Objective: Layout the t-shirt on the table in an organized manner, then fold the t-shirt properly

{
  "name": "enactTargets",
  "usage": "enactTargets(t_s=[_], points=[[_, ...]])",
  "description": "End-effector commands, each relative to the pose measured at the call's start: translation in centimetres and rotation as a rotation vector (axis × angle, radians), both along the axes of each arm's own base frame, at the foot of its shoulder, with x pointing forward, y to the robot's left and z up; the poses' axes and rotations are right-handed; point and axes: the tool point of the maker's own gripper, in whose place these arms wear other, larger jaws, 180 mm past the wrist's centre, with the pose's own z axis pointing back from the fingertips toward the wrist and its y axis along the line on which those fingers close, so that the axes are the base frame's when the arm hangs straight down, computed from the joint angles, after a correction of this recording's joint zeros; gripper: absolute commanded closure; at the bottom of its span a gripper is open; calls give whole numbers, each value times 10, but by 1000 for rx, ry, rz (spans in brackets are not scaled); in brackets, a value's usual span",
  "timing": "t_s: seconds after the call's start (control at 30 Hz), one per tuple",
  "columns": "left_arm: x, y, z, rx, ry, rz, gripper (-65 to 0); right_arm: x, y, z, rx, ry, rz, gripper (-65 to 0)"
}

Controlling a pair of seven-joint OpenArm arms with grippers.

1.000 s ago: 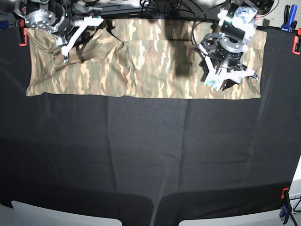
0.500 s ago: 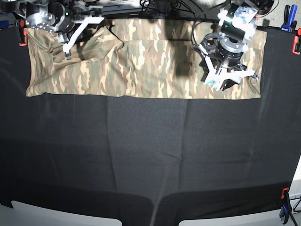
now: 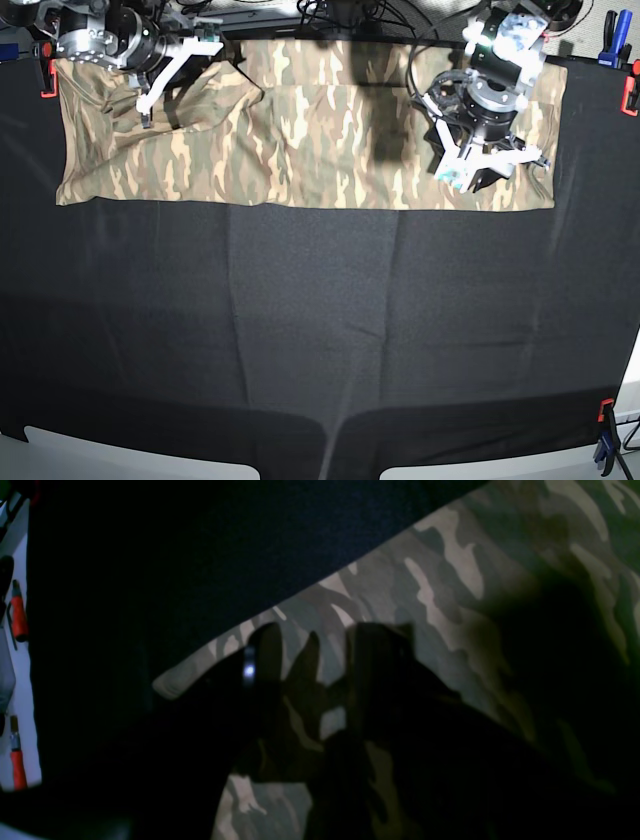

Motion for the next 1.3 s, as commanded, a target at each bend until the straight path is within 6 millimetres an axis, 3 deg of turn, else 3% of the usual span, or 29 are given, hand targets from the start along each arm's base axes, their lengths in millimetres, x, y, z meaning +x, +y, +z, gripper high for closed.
enactTargets(t_s=[0.0, 0.2, 0.4, 0.63, 0.8, 0.9, 1.1, 1.2, 1.27], points=[[7, 1, 12, -1, -49, -3, -219, 5, -1, 5, -1, -20, 3, 0], [7, 1, 12, -1, -50, -4, -220, -1, -18, 12, -119, -19, -28, 0], [7, 1, 12, 0, -49, -3, -219, -39, 2, 37, -68, 71, 26, 0], [7, 1, 12, 0, -50, -4, -219, -82, -44, 32, -309, 216, -49, 0], [7, 1, 12, 0, -50, -4, -219, -116, -28, 28, -226, 340, -5, 0], [7, 1, 12, 0, -50, -4, -220, -114, -22, 27, -200, 327, -1, 0], [7, 1, 12, 0, -50, -4, -220, -74, -29, 32, -236, 107, -13, 0], [7, 1, 12, 0, -49, -4, -220, -68, -32, 34, -260, 68, -1, 0], [7, 1, 12, 0, -49, -4, -219, -68, -37, 35, -287, 68, -5, -108]])
